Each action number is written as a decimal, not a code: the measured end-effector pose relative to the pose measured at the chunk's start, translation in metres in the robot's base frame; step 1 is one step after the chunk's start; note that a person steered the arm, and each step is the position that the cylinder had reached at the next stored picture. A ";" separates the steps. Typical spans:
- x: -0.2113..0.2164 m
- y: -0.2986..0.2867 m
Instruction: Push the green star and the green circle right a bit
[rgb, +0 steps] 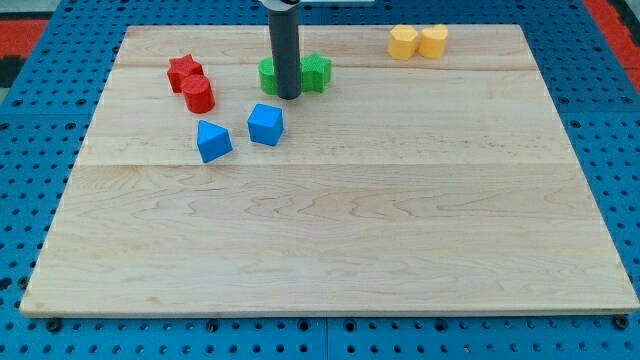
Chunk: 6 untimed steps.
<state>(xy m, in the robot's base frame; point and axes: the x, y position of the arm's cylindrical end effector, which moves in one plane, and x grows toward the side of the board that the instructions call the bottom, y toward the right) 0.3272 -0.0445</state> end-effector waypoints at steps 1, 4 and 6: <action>0.003 -0.039; -0.042 -0.048; -0.019 0.032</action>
